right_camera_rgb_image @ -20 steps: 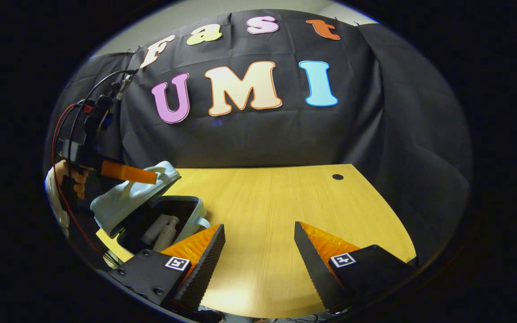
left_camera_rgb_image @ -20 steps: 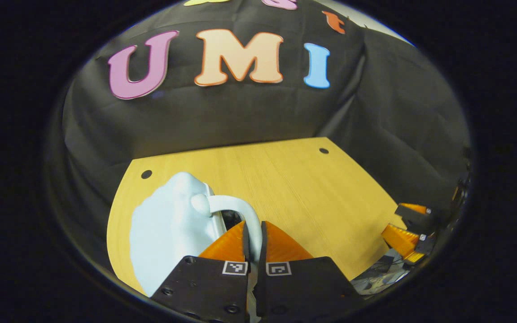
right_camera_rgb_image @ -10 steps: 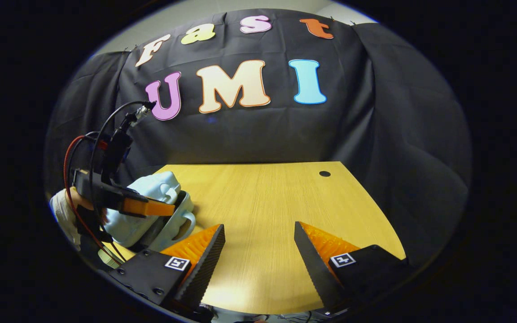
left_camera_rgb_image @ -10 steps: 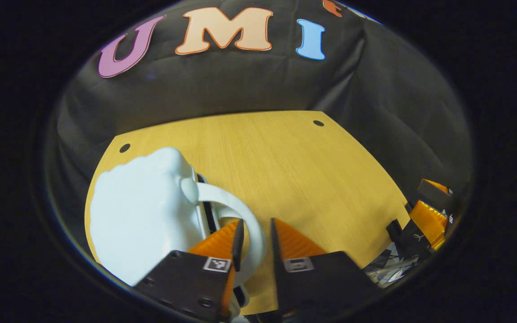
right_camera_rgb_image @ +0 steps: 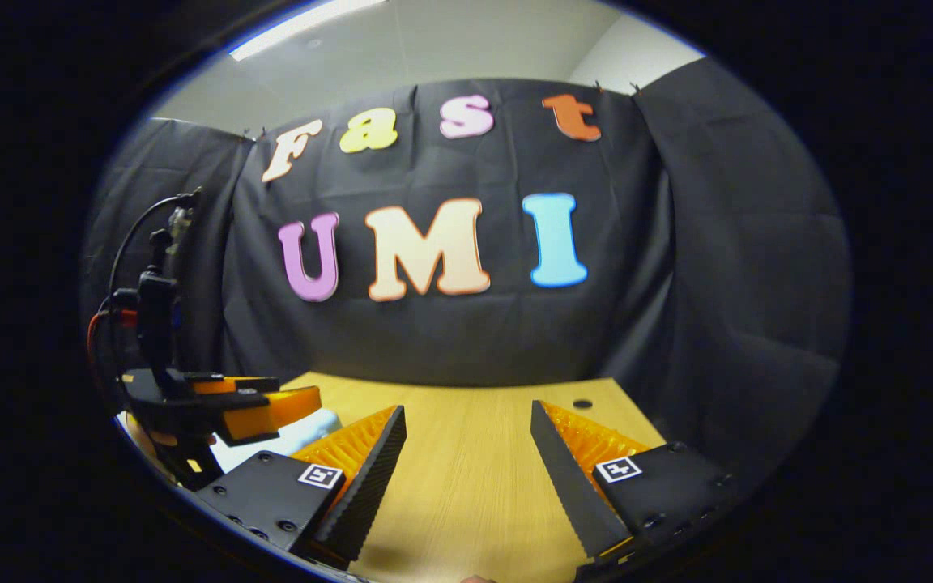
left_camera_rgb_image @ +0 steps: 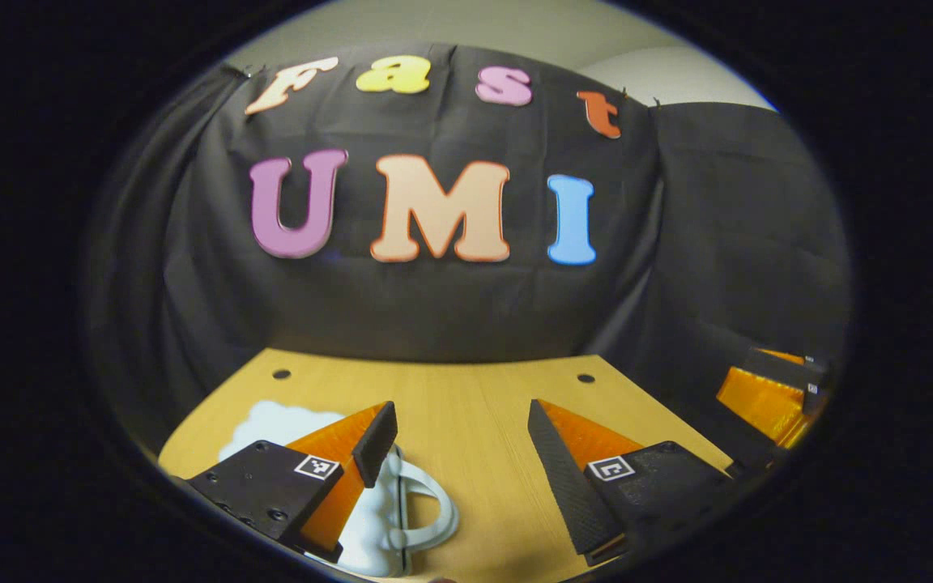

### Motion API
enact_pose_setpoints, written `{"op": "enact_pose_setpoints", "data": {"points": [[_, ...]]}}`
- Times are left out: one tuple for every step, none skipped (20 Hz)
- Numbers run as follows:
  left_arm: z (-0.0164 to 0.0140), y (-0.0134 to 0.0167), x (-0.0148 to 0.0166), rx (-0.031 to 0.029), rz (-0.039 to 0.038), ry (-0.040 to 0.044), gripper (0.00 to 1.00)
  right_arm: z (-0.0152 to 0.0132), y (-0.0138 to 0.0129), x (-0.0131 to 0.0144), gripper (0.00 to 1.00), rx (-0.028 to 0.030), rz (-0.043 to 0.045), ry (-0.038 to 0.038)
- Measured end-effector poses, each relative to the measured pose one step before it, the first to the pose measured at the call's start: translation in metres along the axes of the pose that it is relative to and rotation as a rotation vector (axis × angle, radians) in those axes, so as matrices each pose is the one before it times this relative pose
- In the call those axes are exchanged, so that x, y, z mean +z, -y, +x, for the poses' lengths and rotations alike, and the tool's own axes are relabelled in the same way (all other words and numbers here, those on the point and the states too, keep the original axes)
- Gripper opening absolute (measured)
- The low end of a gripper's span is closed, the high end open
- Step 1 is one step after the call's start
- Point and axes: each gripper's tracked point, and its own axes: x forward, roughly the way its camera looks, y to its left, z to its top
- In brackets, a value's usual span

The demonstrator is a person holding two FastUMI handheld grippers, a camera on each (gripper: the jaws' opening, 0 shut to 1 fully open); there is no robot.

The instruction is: First open the suitcase, pack the skin care products into it, and then close the suitcase.

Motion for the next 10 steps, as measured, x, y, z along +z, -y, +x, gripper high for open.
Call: {"op": "enact_pose_setpoints", "data": {"points": [[-0.00736, -0.00038, 0.01217, 0.00544, 0.02548, 0.03786, 0.95, -0.00042, -0.00273, 0.01073, 0.97, -0.00291, 0.00907, 0.02714], [-0.00517, 0.00414, 0.00624, -0.00335, 0.01379, 0.02531, 0.95, -0.00138, -0.00446, 0.01036, 0.97, -0.0024, 0.01777, 0.02588], [-0.00485, 0.00571, 0.00639, -0.0152, 0.00998, 0.01739, 0.95, -0.00095, -0.00525, 0.01129, 0.97, 0.00075, 0.01233, 0.02951], [-0.00532, 0.01432, 0.01179, -0.01329, 0.00412, 0.01465, 0.93, -0.00206, -0.00549, 0.0074, 0.97, -0.00072, 0.00509, 0.02039], [-0.0122, 0.00761, 0.00656, -0.00708, -0.0027, 0.02008, 0.95, -0.0017, -0.00557, 0.00395, 0.97, 0.00395, -0.00818, 0.01882], [-0.00894, 0.00146, 0.00333, -0.00092, -0.00744, 0.01174, 0.95, -0.00174, -0.00407, 0.00274, 0.97, -0.00422, -0.0137, 0.01033], [-0.00396, -0.00193, 0.00281, -0.00537, -0.01256, -0.00014, 0.95, -0.0031, -0.00445, 0.00001, 0.96, -0.00393, -0.00765, -0.00117], [-0.00781, -0.00686, -0.004, -0.00312, -0.01396, 0.0003, 0.95, -0.00401, -0.00853, 0.00004, 0.97, 0.00717, 0.00111, -0.00457], [-0.00453, -0.00551, 0.00287, 0.00506, -0.01081, 0.00088, 0.95, -0.00259, -0.00734, 0.00026, 0.97, 0.00497, -0.00084, -0.00059], [-0.00282, -0.00651, 0.00411, 0.0072, -0.00964, 0.00868, 0.95, -0.00224, -0.00319, 0.002, 0.97, -0.00471, -0.00356, -0.00175]]}}
